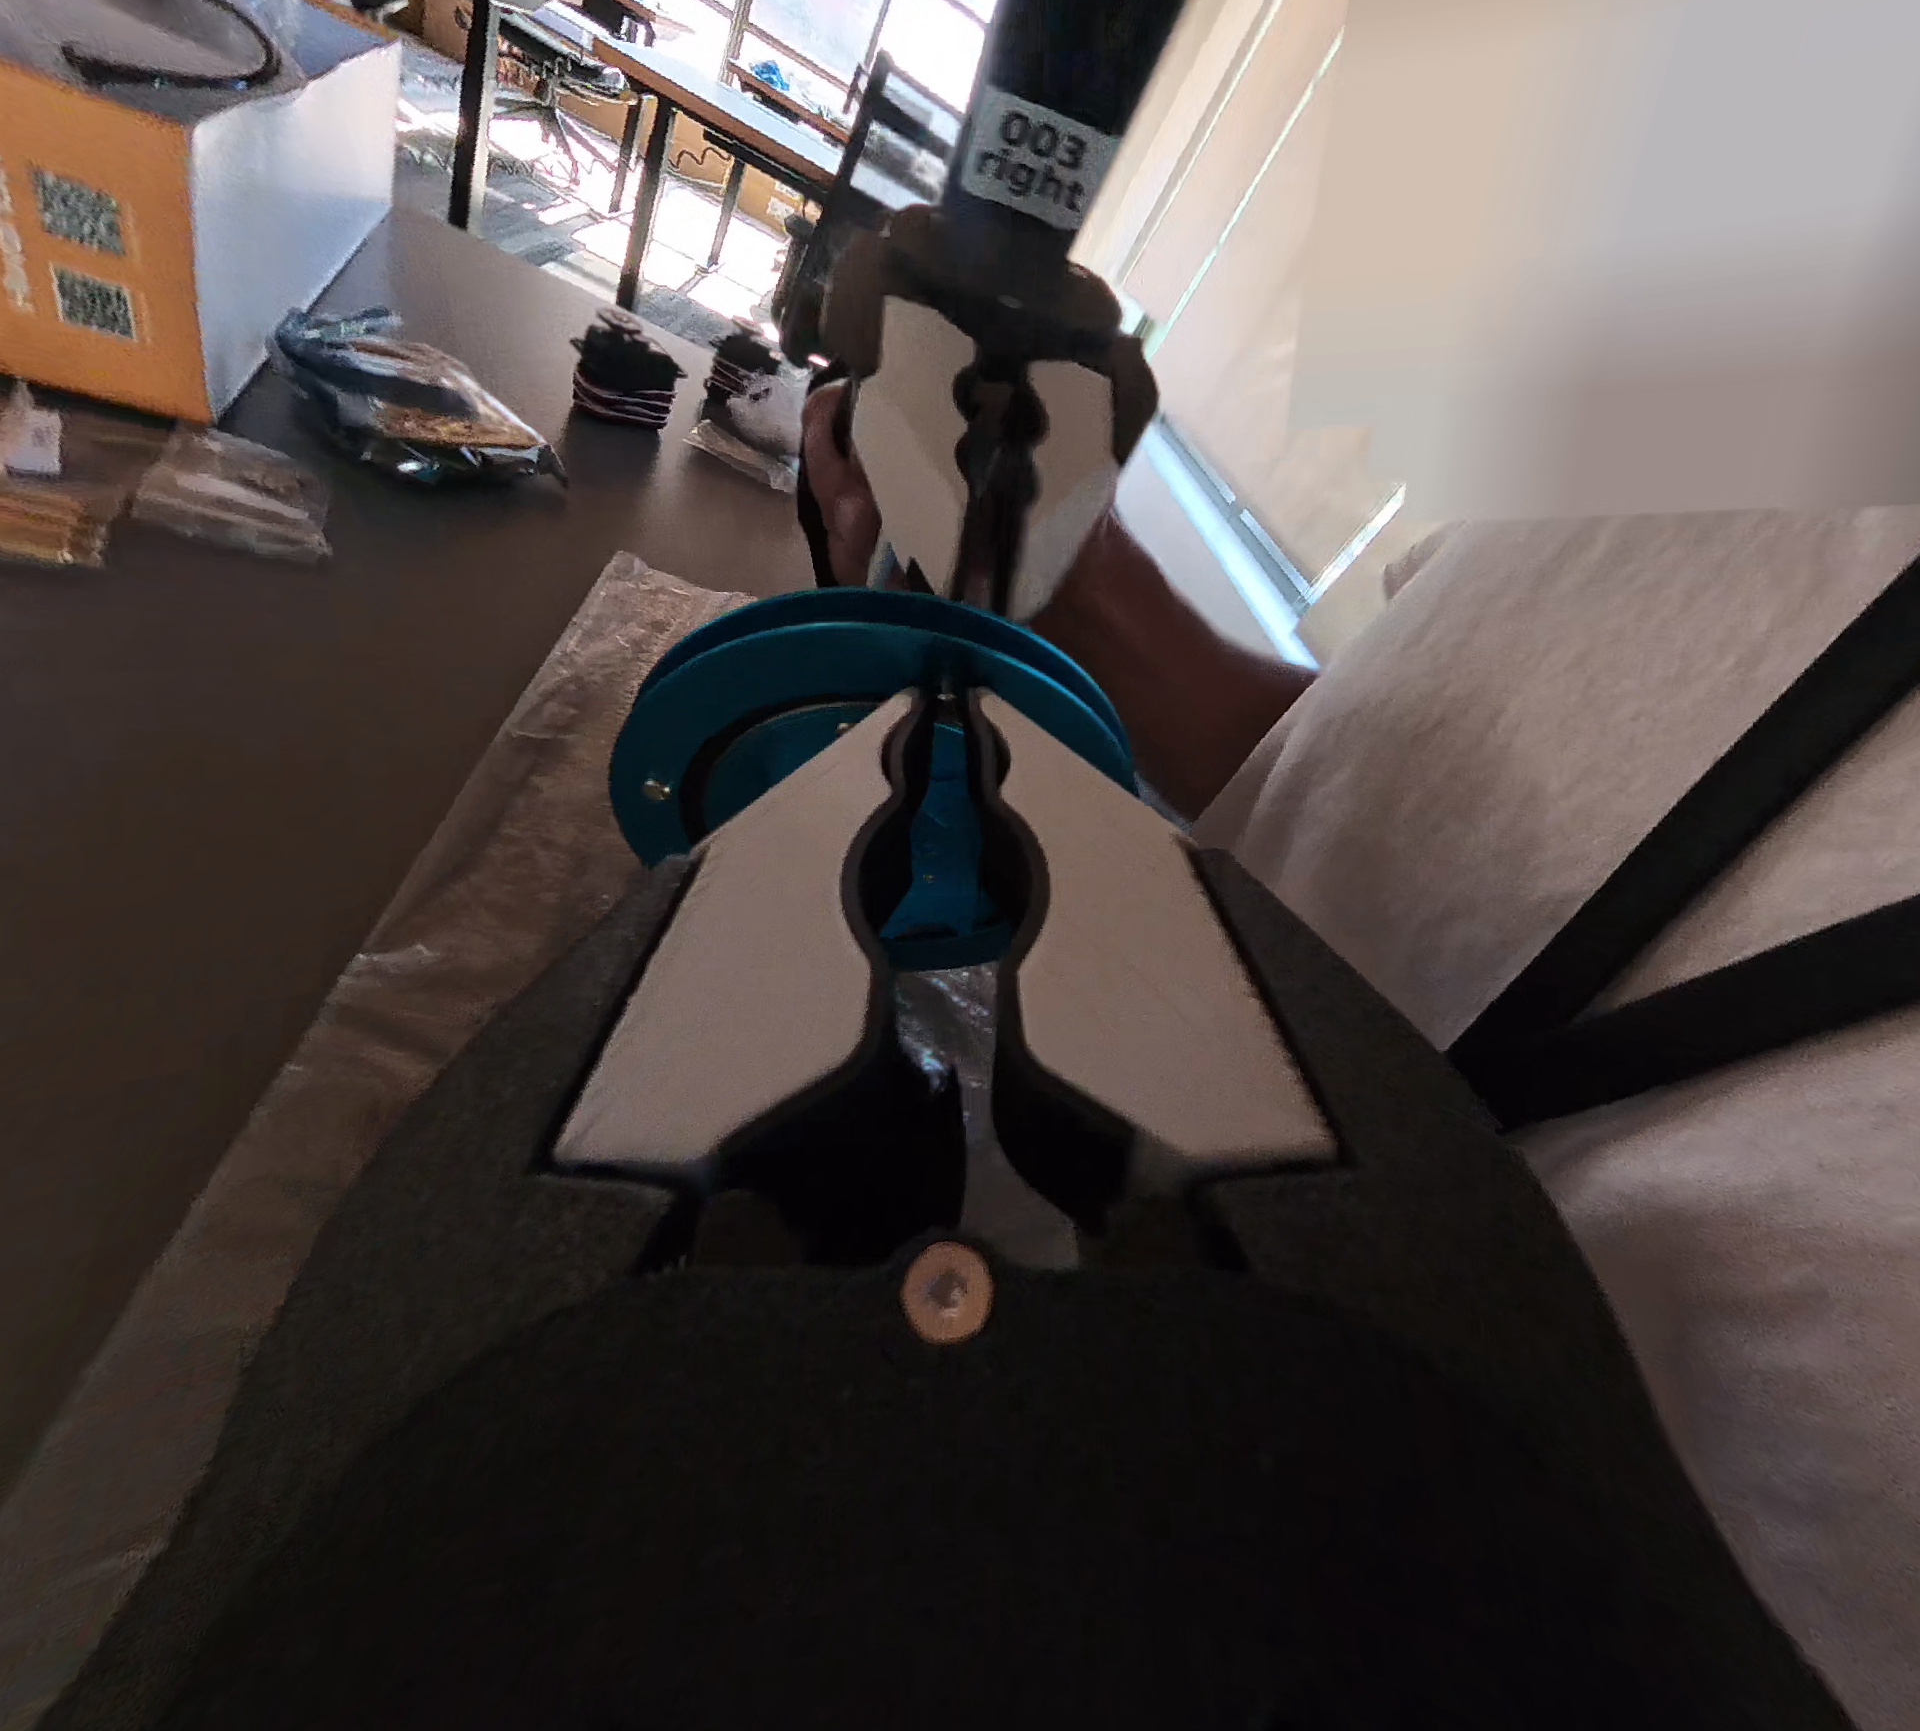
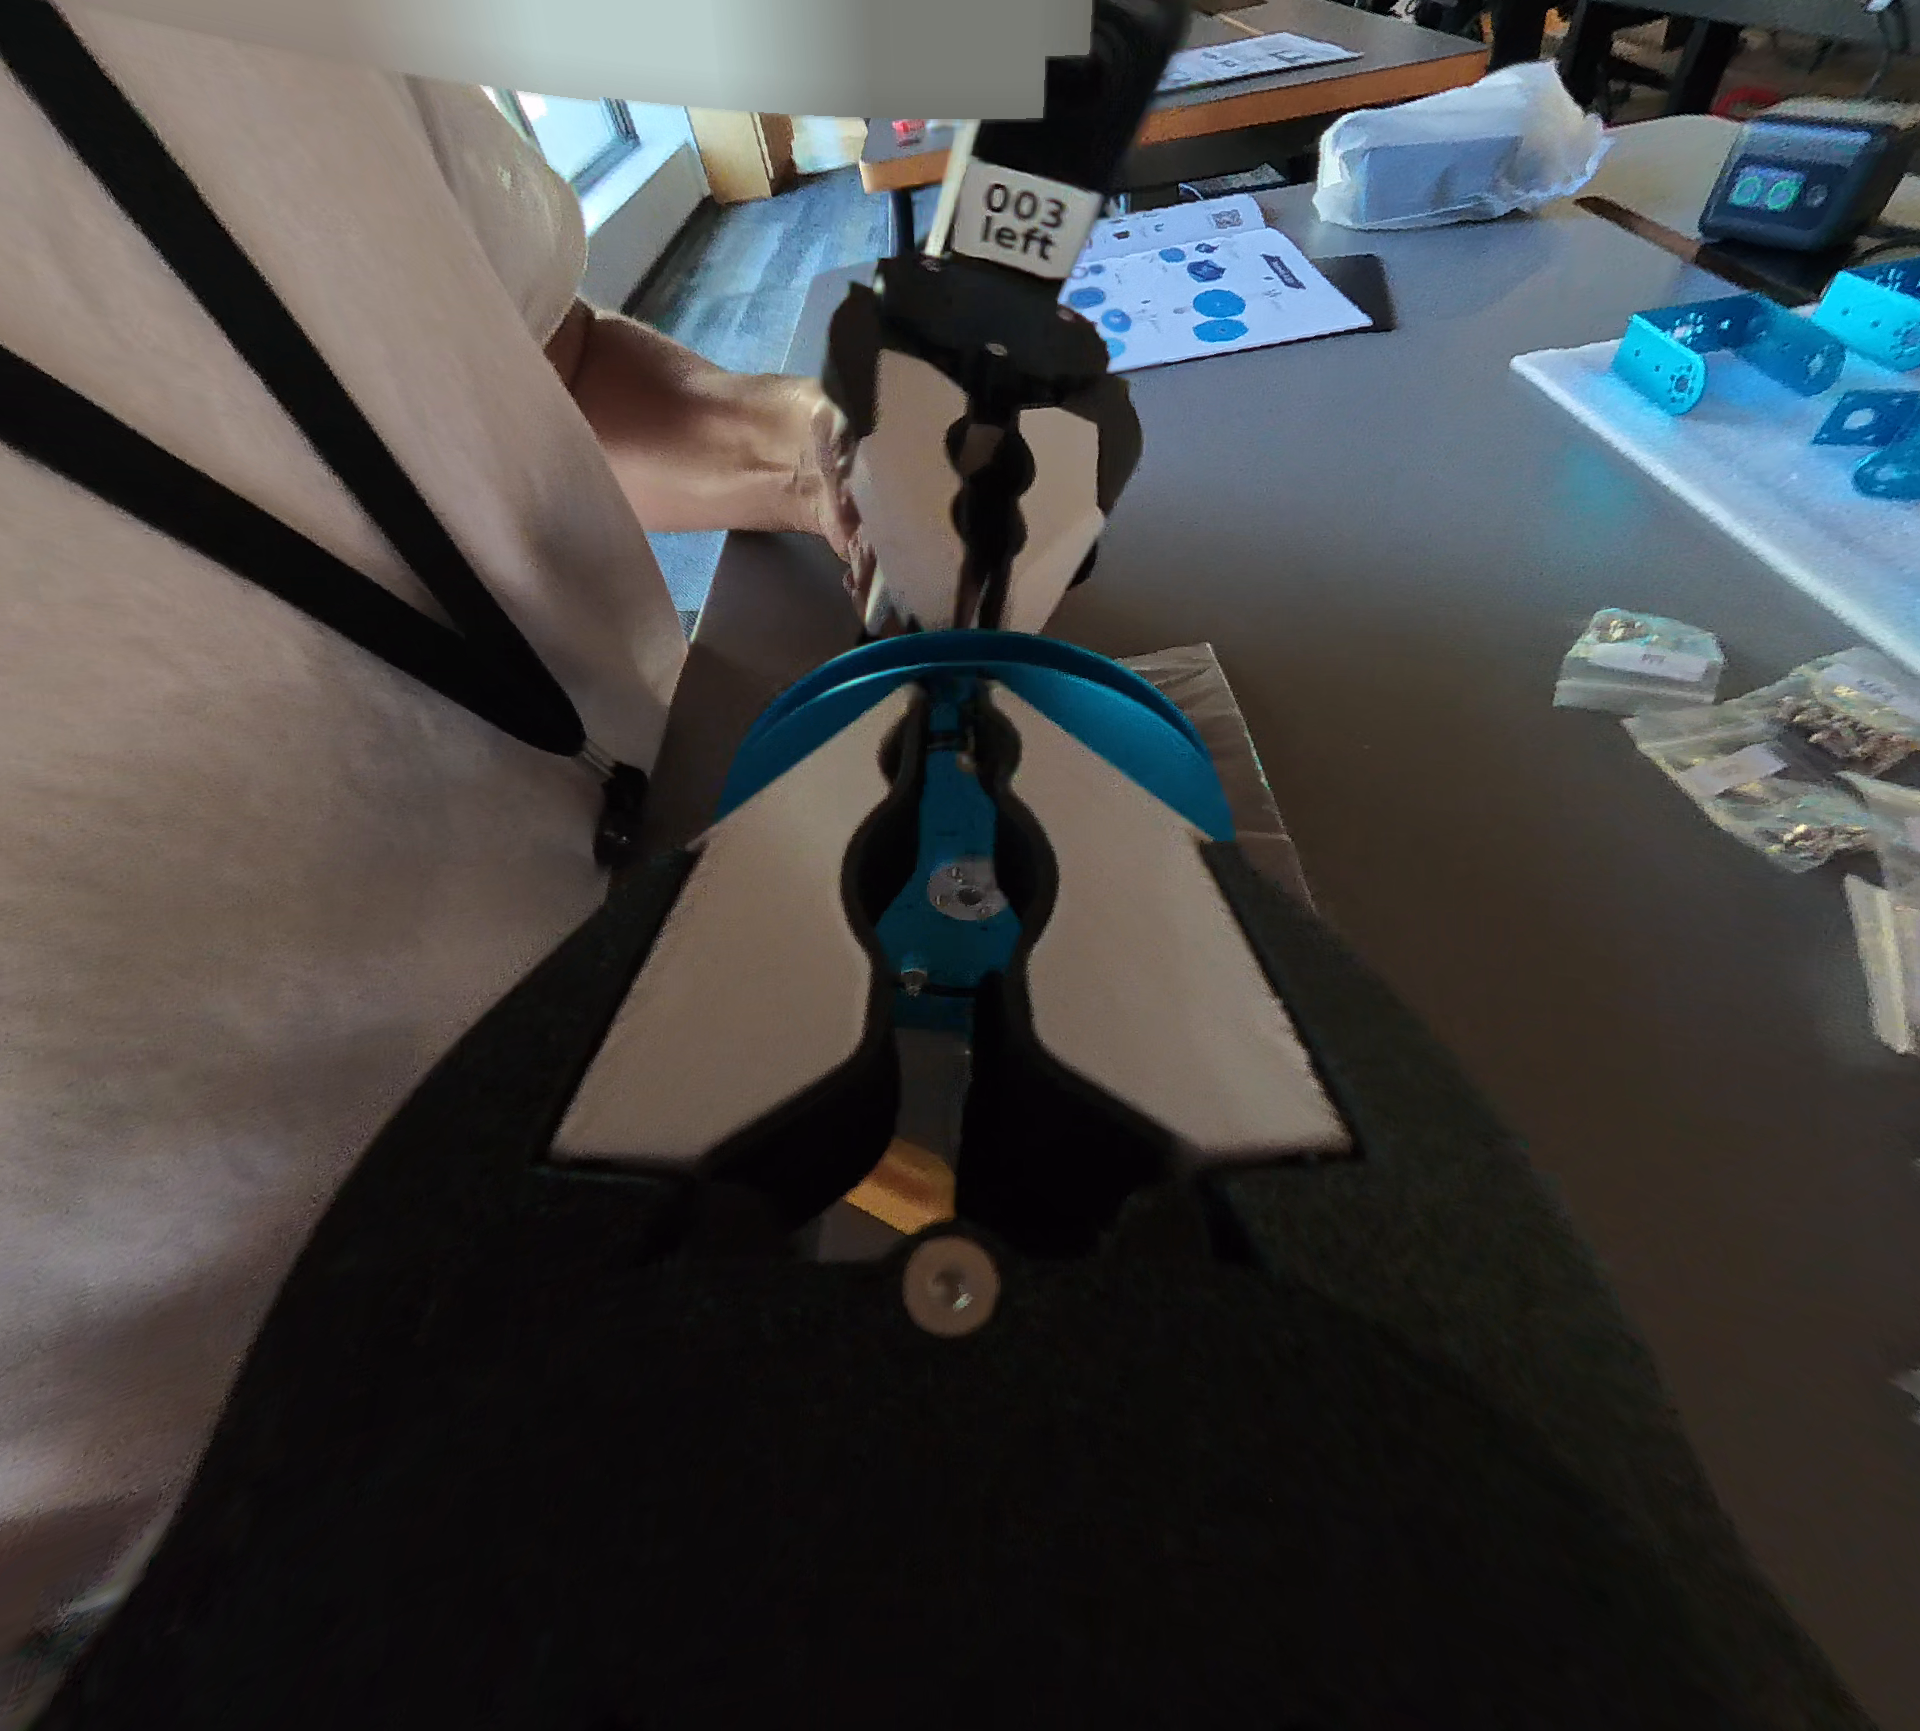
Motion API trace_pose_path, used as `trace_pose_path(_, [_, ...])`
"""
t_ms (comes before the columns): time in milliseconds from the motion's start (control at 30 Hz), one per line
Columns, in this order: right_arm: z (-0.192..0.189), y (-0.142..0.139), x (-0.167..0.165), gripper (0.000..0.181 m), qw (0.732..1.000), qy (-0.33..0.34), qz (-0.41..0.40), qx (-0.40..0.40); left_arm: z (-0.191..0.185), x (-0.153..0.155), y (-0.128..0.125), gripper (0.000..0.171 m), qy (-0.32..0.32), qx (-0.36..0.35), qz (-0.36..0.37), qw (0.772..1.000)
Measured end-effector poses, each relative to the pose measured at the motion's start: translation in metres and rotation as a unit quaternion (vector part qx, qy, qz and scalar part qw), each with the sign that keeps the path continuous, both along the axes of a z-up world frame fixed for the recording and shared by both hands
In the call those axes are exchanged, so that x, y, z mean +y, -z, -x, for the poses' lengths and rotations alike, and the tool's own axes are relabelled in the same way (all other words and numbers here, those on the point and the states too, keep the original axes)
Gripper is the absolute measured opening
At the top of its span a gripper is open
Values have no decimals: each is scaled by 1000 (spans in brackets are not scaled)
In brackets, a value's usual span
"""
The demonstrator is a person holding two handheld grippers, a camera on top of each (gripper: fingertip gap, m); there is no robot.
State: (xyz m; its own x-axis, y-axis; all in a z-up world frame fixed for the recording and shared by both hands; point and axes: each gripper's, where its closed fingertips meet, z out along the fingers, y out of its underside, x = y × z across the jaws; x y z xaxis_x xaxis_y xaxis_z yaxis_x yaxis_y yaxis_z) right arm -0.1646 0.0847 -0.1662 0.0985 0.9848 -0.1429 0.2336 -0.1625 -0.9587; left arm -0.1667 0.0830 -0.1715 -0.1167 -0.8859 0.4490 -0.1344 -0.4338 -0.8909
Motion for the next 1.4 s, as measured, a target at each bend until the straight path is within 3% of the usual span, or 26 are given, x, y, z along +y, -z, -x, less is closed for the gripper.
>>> trace_pose_path(67, [-1,3,1,23,998,12,-43,-36,1,2,0,4,6,-5,41,999])
trace_pose_path(167, [-6,10,5,29,980,49,-154,-119,2,2,0,4,11,4,73,997])
trace_pose_path(333, [-5,8,4,15,929,72,-284,-226,1,-1,-1,4,21,26,124,992])
trace_pose_path(433, [-8,18,10,10,904,67,-311,-287,1,-2,-1,4,25,34,124,991])
trace_pose_path(533, [-7,18,8,3,900,55,-303,-308,0,-3,-1,4,23,50,90,994])
trace_pose_path(633, [-9,19,2,3,918,22,-211,-334,-2,-6,-1,4,3,77,-39,996])
trace_pose_path(733, [-11,21,-7,3,947,-15,-24,-321,-3,-11,-2,4,-14,96,-200,975])
trace_pose_path(800, [-11,26,-24,3,935,-56,180,-301,-4,-18,0,3,-6,99,-294,951])
trace_pose_path(867, [-12,24,-25,3,912,-57,298,-277,-6,-18,0,3,-11,106,-322,941])
trace_pose_path(933, [-13,24,-19,4,924,-48,245,-291,-6,-12,0,4,-15,109,-294,949])
trace_pose_path(1033, [-9,19,-9,11,942,-25,-8,-335,-5,-9,-1,3,-7,102,-179,978])
trace_pose_path(1133, [-7,17,-4,23,902,2,-182,-391,-3,-1,-2,4,-8,104,-69,992])
trace_pose_path(1167, [-7,17,0,17,888,14,-224,-402,-3,-1,-2,4,-4,104,-44,994])
trace_pose_path(1300, [-10,25,9,5,858,22,-278,-432,-1,-3,-2,4,8,98,-23,995])
trace_pose_path(1333, [-10,25,9,4,861,18,-263,-435,0,-3,-1,4,5,99,-40,994])
trace_pose_path(1400, [-9,26,3,3,886,-8,-172,-430,0,-6,0,4,-2,103,-141,985])
